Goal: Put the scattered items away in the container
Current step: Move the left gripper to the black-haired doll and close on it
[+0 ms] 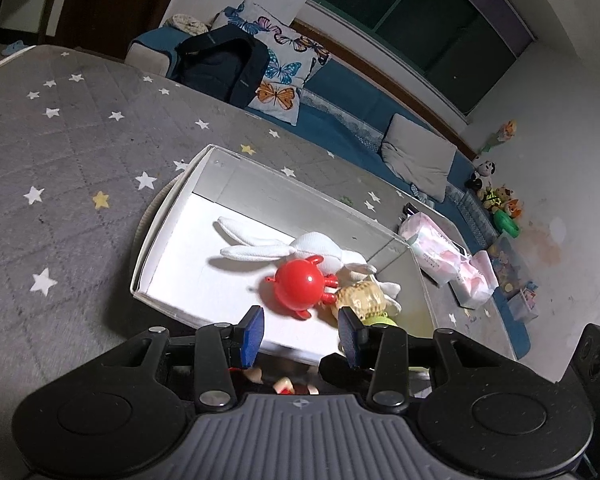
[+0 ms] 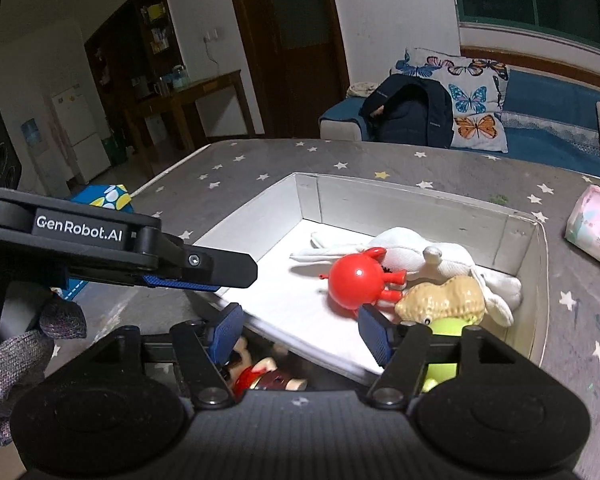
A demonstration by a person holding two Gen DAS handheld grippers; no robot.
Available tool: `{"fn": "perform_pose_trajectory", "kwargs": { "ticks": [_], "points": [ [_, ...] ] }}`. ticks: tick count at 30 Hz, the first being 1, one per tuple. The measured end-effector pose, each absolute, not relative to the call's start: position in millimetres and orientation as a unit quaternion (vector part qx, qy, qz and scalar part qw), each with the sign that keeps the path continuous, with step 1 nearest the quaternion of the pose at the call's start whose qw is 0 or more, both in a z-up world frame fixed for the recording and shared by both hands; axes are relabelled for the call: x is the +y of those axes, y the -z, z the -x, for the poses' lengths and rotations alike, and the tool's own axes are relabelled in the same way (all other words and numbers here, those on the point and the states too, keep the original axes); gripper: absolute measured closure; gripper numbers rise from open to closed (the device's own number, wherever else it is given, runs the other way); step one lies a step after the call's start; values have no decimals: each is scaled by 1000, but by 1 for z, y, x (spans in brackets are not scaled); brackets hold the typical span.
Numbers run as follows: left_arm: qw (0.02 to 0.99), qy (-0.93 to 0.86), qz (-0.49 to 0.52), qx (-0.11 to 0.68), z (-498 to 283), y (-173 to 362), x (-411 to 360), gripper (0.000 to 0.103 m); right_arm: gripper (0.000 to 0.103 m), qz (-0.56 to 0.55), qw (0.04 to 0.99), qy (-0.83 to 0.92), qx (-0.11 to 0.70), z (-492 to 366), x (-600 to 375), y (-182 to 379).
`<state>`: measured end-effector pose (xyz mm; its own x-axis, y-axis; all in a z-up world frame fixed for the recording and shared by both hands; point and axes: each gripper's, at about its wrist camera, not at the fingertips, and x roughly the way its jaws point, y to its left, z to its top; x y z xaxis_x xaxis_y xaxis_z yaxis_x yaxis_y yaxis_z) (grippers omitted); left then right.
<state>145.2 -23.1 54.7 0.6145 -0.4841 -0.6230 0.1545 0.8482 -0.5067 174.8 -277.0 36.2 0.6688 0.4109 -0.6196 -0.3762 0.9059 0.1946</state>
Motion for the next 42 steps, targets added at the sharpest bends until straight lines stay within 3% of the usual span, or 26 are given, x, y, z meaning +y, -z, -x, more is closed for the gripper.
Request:
{"fn": "perform_pose_trajectory", "kwargs": {
  "ticks": [11, 14, 23, 42],
  "points": [
    [886, 165, 195, 386, -112, -49, -11, 60, 31, -13, 922, -217, 320, -137, -268, -33],
    [888, 158, 197, 384, -104, -46, -2, 60, 22, -2, 925, -215, 313, -128, -264, -31],
    [874, 153, 234, 397, -94, -26, 17, 60, 20, 24, 925, -217, 312, -112, -248, -17],
    [837, 192, 314, 405, -109, 0, 33, 60, 18, -28, 910, -212, 355, -128, -230, 15]
  ]
}}
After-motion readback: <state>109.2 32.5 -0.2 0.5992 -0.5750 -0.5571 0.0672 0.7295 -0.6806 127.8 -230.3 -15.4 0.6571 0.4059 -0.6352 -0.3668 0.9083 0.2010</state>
